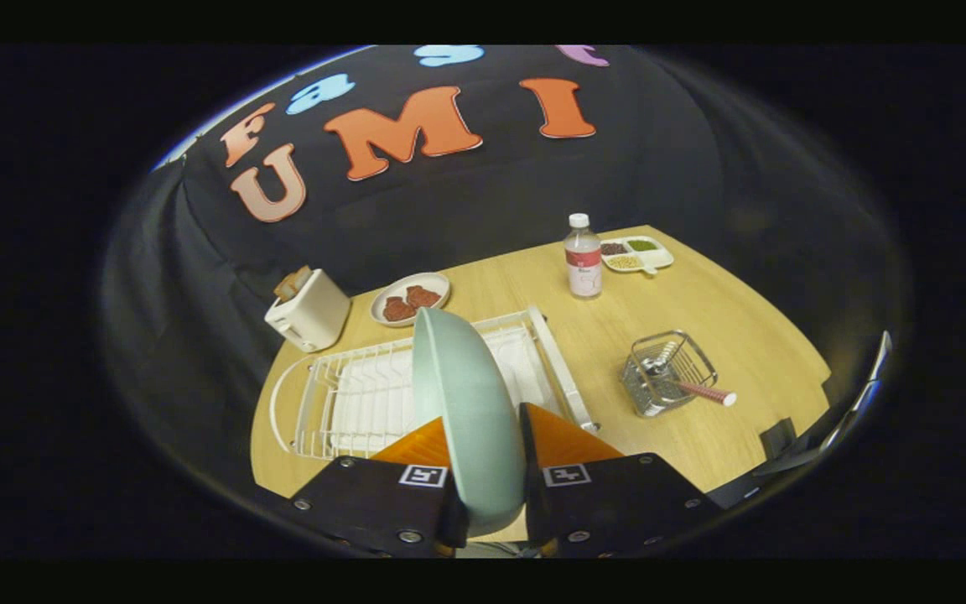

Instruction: Take the plate from the dish rack, then take the spoon from the basket and place it into the plate.

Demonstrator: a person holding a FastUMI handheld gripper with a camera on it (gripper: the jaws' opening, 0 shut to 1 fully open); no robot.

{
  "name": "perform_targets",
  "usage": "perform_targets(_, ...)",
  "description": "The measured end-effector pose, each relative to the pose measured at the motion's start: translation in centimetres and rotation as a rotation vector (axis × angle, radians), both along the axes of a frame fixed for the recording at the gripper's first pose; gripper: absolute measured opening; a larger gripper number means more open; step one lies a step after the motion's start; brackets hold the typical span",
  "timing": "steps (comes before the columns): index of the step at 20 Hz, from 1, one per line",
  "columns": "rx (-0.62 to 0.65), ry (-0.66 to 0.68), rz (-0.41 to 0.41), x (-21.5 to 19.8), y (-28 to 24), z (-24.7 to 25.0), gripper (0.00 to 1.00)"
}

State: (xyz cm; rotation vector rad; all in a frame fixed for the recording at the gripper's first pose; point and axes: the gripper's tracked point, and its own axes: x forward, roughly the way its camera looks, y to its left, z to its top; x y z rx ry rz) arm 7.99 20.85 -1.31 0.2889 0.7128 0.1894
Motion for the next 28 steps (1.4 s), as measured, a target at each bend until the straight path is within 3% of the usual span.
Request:
perform_targets(6,0.166,0.043,0.056,-6.3,0.1,-3.7,0.27)
perform_targets(12,0.339,0.105,0.083,-9.9,2.2,-8.1,0.27)
perform_targets(19,0.435,0.187,0.018,-10.9,2.8,-13.8,0.27)
perform_targets(28,0.442,0.221,0.027,-10.4,3.4,-15.6,0.29)
